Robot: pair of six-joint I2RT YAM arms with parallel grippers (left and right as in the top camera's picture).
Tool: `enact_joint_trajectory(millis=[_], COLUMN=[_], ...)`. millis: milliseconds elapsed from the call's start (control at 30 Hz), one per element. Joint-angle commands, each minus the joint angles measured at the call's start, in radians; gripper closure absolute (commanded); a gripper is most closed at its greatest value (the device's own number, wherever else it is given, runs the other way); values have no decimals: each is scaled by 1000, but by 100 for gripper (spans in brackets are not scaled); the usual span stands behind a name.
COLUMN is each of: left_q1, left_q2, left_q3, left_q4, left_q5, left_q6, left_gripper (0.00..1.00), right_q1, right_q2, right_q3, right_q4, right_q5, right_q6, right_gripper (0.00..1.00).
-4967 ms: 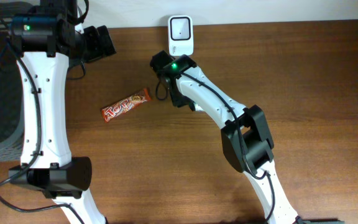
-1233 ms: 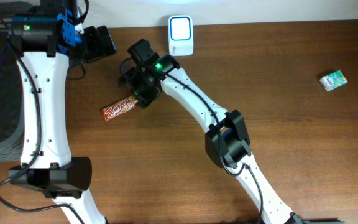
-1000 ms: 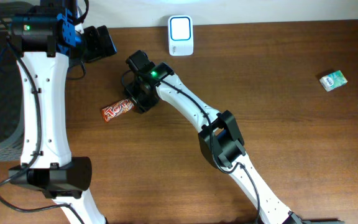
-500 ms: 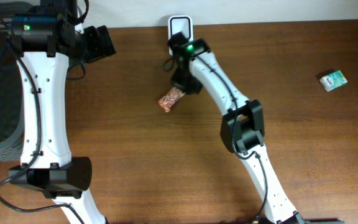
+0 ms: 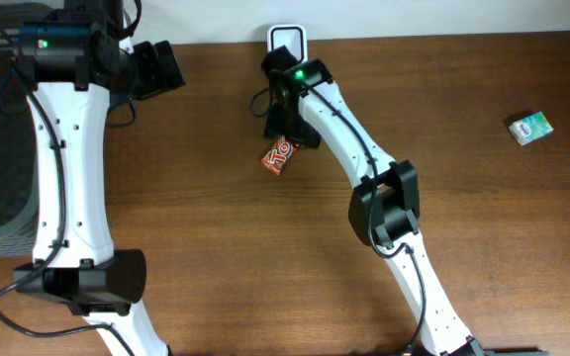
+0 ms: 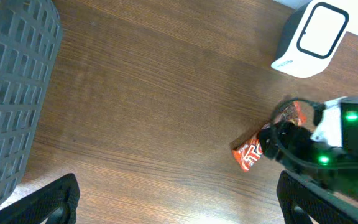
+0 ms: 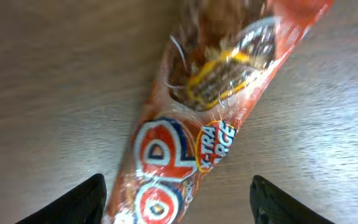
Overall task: Scan the item barcode
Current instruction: 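Hold the TOP bar up in front of the scanner, then carry the TOP bar to the right table edge and release it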
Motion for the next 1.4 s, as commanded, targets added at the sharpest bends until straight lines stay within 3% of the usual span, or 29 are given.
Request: enact_joint_trajectory(millis=[0, 33, 100, 133, 400, 467, 600, 833, 1033, 1200, 1367], left_q1=[-3, -3, -3, -3, -3, -3, -3, -3, -3, -3, -3], left_q2=[5, 5, 5, 5, 5, 5, 5, 5, 5, 5, 5], left_q3=[6, 6, 6, 6, 6, 6, 6, 6, 6, 6, 6], left_q4=[1, 1, 1, 1, 1, 1, 1, 1, 1, 1, 1], left_q5=[-6, -6, -6, -6, -6, -6, -6, -6, -6, -6, -6], left_q6=[15, 15, 15, 15, 15, 15, 15, 15, 15, 15, 15], left_gripper=[1, 1, 1, 1, 1, 1, 1, 1, 1, 1, 1], right_q1=[6, 6, 6, 6, 6, 6, -9, -60, -93, -268, -578], right_q2=[13, 13, 13, 12, -100, -108, -92, 5, 17, -86, -98], right_q3=[-66, -65, -65, -65, 203, 266, 256, 244, 249, 275, 260], right_q4=[8, 14, 28, 35, -45, -40, 184, 604, 609, 382, -20], right_q5=[63, 65, 64, 64, 140, 287, 341, 168, 179, 397, 524], right_q6=[22, -3, -38, -71, -488, -608, -782, -782, -750, -536, -414], right_gripper=[31, 36, 79, 96, 96, 96, 96, 96, 96, 96, 96])
